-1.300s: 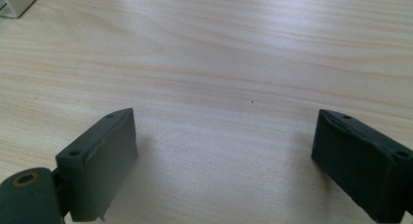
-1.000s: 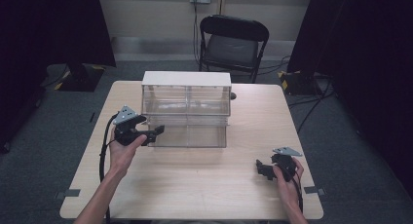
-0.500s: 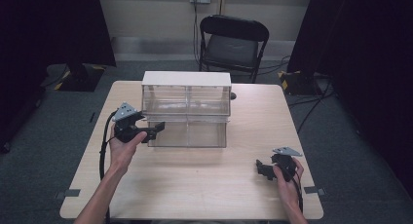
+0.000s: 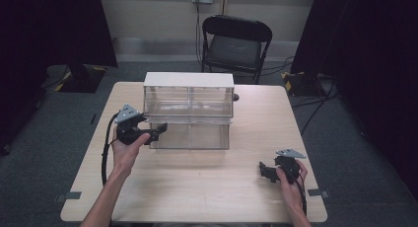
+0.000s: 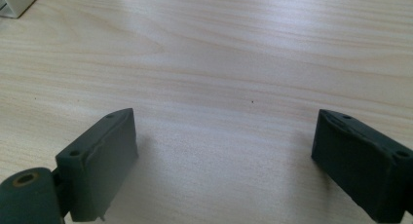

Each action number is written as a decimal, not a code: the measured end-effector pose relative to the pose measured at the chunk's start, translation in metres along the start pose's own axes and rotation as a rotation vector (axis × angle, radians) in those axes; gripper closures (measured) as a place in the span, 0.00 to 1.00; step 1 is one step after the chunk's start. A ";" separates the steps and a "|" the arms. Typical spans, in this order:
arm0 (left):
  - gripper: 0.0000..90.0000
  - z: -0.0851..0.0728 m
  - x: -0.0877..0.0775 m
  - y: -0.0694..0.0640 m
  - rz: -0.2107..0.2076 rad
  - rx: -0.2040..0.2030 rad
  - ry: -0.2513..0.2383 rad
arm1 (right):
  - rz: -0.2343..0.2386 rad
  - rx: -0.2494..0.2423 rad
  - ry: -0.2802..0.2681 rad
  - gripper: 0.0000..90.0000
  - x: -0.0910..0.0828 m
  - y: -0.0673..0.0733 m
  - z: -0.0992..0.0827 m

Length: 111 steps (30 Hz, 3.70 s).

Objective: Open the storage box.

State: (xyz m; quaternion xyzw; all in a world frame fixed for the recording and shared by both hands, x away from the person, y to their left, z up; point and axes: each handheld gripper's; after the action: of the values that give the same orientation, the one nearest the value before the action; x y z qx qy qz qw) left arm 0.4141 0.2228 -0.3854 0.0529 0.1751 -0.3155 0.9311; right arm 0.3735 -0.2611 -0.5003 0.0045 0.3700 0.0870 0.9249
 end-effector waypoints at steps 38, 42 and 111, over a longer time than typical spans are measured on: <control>0.14 0.001 0.000 0.002 -0.015 -0.009 0.012 | 0.000 0.000 0.000 0.10 0.000 0.000 0.000; 0.14 0.001 0.000 0.002 -0.013 -0.007 0.014 | 0.001 0.000 0.000 0.10 0.000 0.000 0.000; 0.15 0.000 0.001 0.003 -0.015 -0.005 0.026 | 0.002 -0.002 0.001 0.10 0.000 0.000 0.000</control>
State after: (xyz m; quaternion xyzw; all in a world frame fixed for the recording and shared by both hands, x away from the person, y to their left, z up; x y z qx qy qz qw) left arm 0.4169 0.2246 -0.3858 0.0536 0.1883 -0.3214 0.9265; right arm 0.3733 -0.2611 -0.5003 0.0041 0.3703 0.0883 0.9247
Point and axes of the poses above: each handheld gripper's, and its own axes: x roughly forward along the jaws, z roughly out of its top, y roughly to its left, and after that the axes turned 7 degrees about x, right-handed
